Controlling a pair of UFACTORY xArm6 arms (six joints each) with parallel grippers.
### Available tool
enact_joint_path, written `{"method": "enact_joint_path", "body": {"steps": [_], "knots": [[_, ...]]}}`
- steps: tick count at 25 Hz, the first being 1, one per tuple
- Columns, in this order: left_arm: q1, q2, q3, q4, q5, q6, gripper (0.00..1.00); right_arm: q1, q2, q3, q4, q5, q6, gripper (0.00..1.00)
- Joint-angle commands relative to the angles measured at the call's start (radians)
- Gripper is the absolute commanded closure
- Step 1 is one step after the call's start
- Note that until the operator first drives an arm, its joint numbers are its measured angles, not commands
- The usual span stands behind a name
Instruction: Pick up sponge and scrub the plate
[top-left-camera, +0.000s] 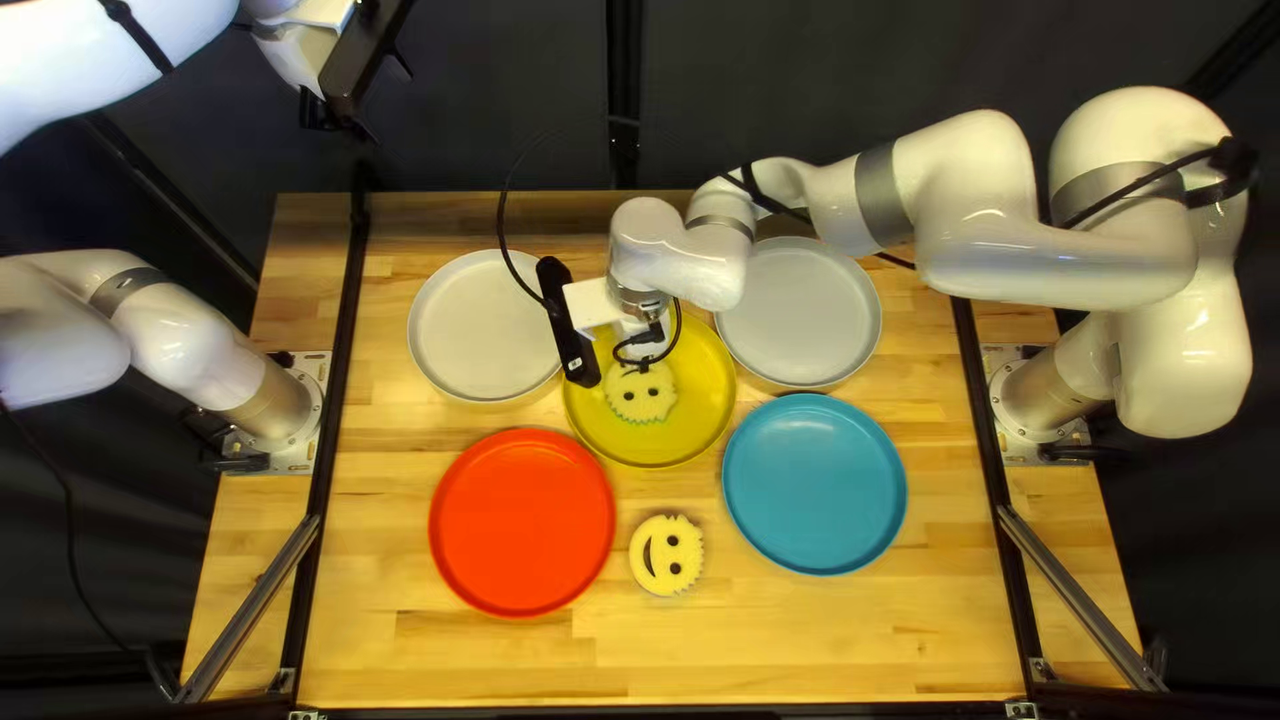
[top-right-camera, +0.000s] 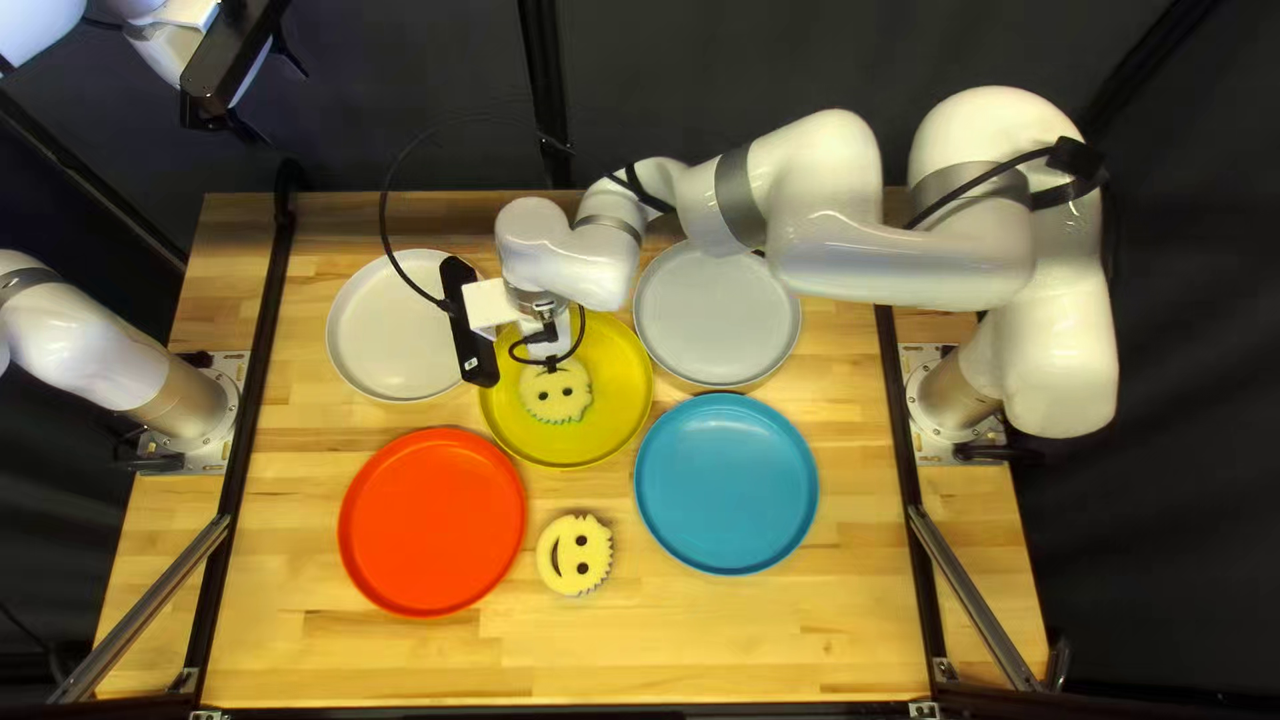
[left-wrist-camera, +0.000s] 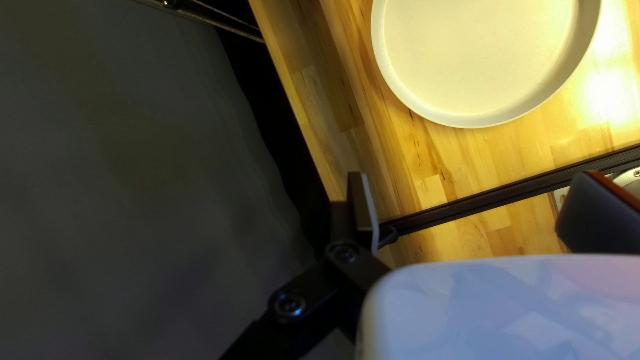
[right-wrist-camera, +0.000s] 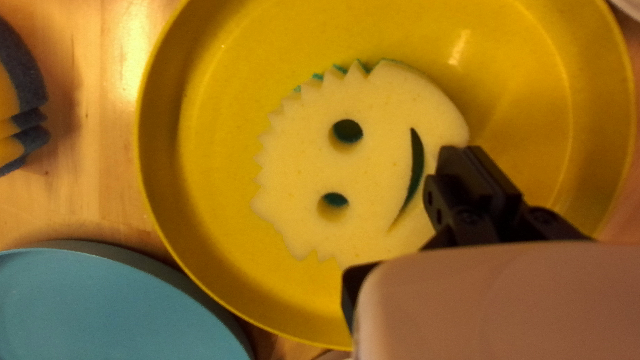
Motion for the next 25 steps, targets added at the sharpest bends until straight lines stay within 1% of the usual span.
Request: {"method": "enact_joint_path", "body": {"steps": [1,5,7,15,18,25], "knots": [[0.0,0.0,0.0,0.0,0.0,0.0,0.0,-0.034,-0.005,0.001,0.014,0.013,-0.004,1.0],[0.0,0.0,0.0,0.0,0.0,0.0,0.0,-0.053,-0.029,0.028,0.025,0.013,0.005,1.0],[0.0,0.0,0.0,0.0,0.0,0.0,0.0,-0.046,-0.03,0.031,0.026,0.008,0.02,1.0],[0.0,0.0,0.0,0.0,0.0,0.0,0.0,0.016,-0.011,0.006,0.004,-0.006,0.083,1.0],[0.0,0.0,0.0,0.0,0.0,0.0,0.0,0.043,0.008,-0.021,-0.012,-0.004,0.104,1.0],[0.0,0.0,0.0,0.0,0.0,0.0,0.0,0.077,0.031,-0.052,-0.034,-0.006,0.121,1.0]]}}
